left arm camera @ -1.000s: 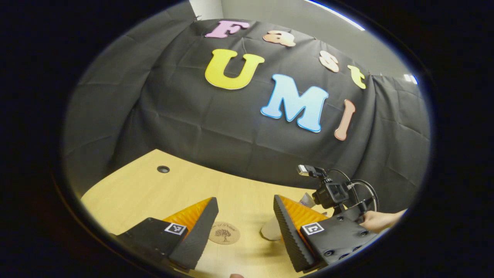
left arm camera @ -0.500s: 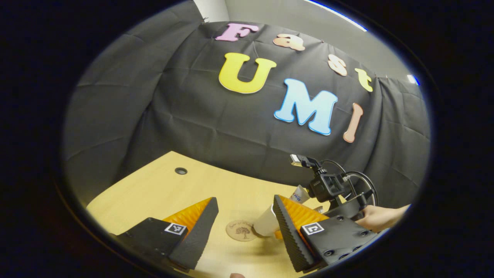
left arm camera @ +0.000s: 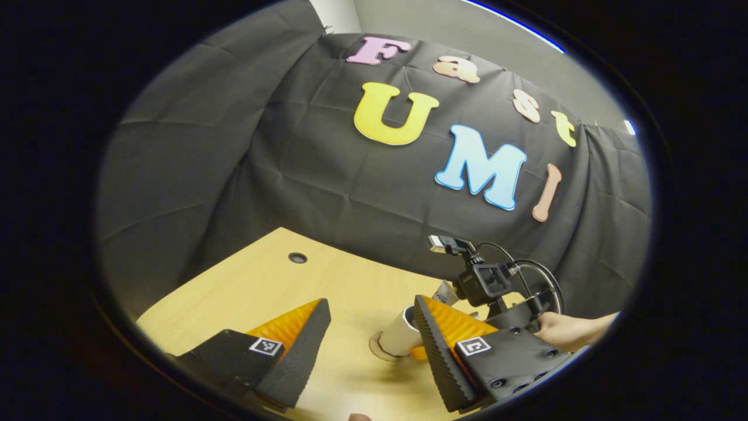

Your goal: Put the toothbrush and toothpaste on the desktop into the cup, then pick up the cup and place it on the coaster on the desktop.

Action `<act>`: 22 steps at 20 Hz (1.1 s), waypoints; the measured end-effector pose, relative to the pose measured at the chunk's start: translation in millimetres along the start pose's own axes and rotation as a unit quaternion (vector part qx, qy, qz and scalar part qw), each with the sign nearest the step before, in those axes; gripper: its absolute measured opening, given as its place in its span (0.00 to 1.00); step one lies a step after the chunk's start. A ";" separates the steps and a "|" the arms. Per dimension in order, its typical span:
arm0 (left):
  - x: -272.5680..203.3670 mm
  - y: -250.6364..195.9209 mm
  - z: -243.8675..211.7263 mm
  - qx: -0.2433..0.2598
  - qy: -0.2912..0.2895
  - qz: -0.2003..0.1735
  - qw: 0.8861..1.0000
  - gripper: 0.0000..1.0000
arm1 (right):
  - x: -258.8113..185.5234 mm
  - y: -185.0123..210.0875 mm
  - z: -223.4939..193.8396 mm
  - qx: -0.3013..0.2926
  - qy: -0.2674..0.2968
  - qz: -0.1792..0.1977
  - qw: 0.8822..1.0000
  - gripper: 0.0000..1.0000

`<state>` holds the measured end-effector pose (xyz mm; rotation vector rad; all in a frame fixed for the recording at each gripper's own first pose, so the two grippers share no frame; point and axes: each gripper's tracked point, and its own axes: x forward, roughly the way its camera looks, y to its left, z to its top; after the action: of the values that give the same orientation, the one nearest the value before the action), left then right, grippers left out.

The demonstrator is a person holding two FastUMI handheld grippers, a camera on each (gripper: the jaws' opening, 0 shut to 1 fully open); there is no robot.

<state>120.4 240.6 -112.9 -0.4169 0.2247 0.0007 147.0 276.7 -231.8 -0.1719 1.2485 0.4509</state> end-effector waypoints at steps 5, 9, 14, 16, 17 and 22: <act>-6.6 16.9 2.7 -0.006 -0.001 0.011 1.000 0.87 | 2.9 5.2 4.3 -0.002 0.005 -0.012 1.000 0.21; -6.1 20.3 3.3 -0.009 0.000 0.009 1.000 0.87 | 4.4 10.2 5.5 0.004 0.010 -0.010 1.000 0.25; -2.6 15.9 3.5 -0.004 0.001 0.004 1.000 0.87 | -10.3 4.5 7.7 -0.013 -0.012 -0.013 1.000 0.48; -1.1 14.0 6.3 0.003 -0.001 0.003 1.000 0.87 | -18.0 4.6 9.7 -0.014 -0.026 -0.016 0.999 0.90; -0.1 13.0 7.9 0.007 -0.002 0.003 1.000 0.87 | -20.1 3.7 10.3 -0.014 -0.034 -0.017 0.999 0.96; 5.8 -8.0 17.1 0.026 -0.009 -0.008 1.000 0.87 | -36.5 -4.1 14.0 0.008 -0.070 -0.003 0.998 0.94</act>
<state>130.2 239.9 -95.7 -0.3666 0.2027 -0.0178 152.1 269.5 -193.5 -0.1277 1.1137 0.4403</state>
